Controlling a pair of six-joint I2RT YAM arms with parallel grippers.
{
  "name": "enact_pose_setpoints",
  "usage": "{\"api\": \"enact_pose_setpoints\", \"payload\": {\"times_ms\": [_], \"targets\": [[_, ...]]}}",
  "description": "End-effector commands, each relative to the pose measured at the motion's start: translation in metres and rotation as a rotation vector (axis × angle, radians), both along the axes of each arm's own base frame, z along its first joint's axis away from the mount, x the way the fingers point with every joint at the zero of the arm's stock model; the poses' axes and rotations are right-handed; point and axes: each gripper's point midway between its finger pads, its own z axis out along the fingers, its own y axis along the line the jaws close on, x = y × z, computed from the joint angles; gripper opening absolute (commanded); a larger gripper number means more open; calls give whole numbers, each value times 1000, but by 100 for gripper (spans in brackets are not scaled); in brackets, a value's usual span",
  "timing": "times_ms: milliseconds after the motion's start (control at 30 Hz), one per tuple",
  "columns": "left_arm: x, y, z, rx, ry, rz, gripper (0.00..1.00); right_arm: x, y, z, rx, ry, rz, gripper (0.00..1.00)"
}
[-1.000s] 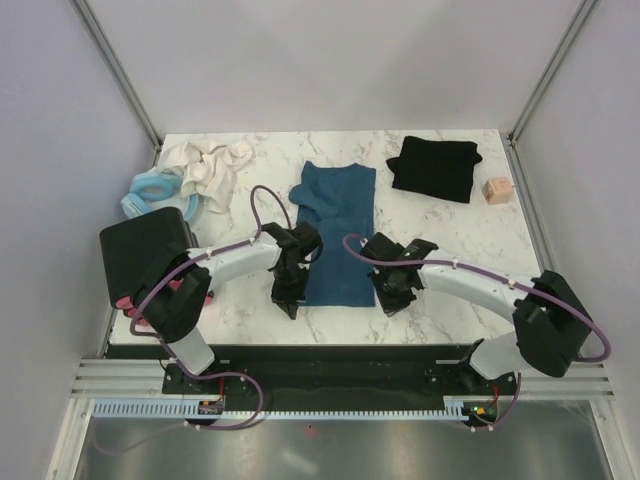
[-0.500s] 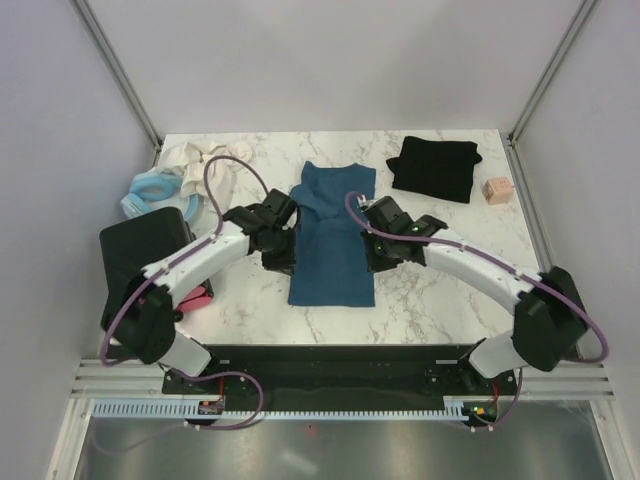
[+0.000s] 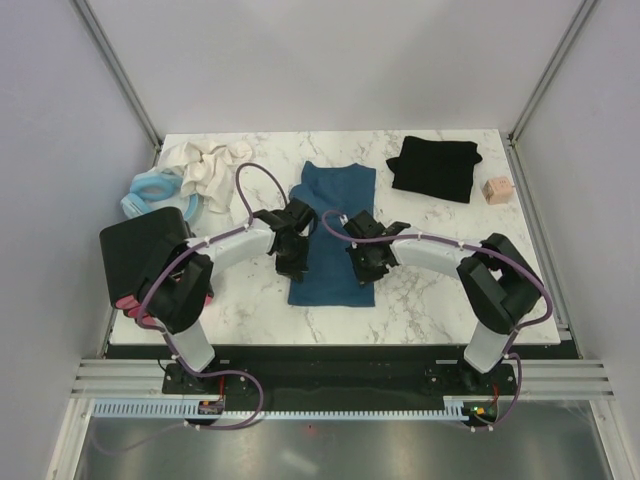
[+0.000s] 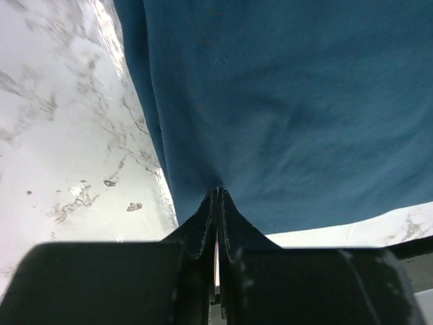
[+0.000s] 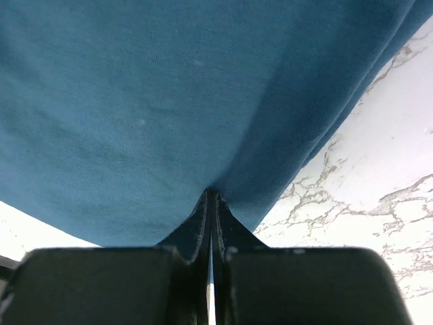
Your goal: Fold and stack the t-shirts
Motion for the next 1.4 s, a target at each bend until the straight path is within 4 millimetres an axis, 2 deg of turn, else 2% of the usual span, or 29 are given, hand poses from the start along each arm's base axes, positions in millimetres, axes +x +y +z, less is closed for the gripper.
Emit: {"api": "enact_pose_setpoints", "payload": {"times_ms": [0,167,200,267,400,567,733,933,1000,1033,1100,1133,1167,1233,1267,1300,1333,1367], "targets": [[-31,9,-30,62,70,-23,2,-29,-19,-27,-80,71,27,0],[-70,1,-50,55,158,-32,2,-57,-33,-38,-105,134,27,0],[-80,4,-57,61,182,-28,2,-67,-39,-43,-119,154,24,0],[-90,0,-62,47,198,-20,2,-75,-41,-43,-117,165,26,0],[-111,6,-70,73,230,-29,2,-94,-49,-44,-121,186,24,0],[-117,18,-71,99,219,-2,2,-103,-56,-37,-126,190,14,0],[-115,34,-67,183,197,21,2,-102,-64,-25,-148,162,-2,0],[-113,35,-59,192,193,14,2,-95,-64,-11,-149,122,-5,0],[-113,30,-52,159,186,-3,2,-91,-63,-6,-144,105,-3,28],[-113,29,-48,145,180,-5,2,-88,-61,0,-126,82,-7,35],[-106,22,-30,92,125,-4,2,-76,-57,13,-107,22,-16,38],[-104,21,-23,78,104,0,5,-70,-55,26,-83,-25,-17,40],[-98,17,-6,39,66,1,9,-60,-52,38,-77,-73,-24,44],[-94,14,12,13,32,4,19,-49,-49,62,-45,-121,-25,44],[-94,16,24,11,26,6,21,-44,-48,80,-34,-141,-27,45],[-92,15,39,-17,-9,6,22,-43,-47,94,-12,-164,-25,46],[-90,19,47,-22,-26,8,25,-41,-50,103,-2,-177,-34,53],[-90,22,56,-24,-33,7,28,-42,-53,112,5,-182,-38,53]]}}
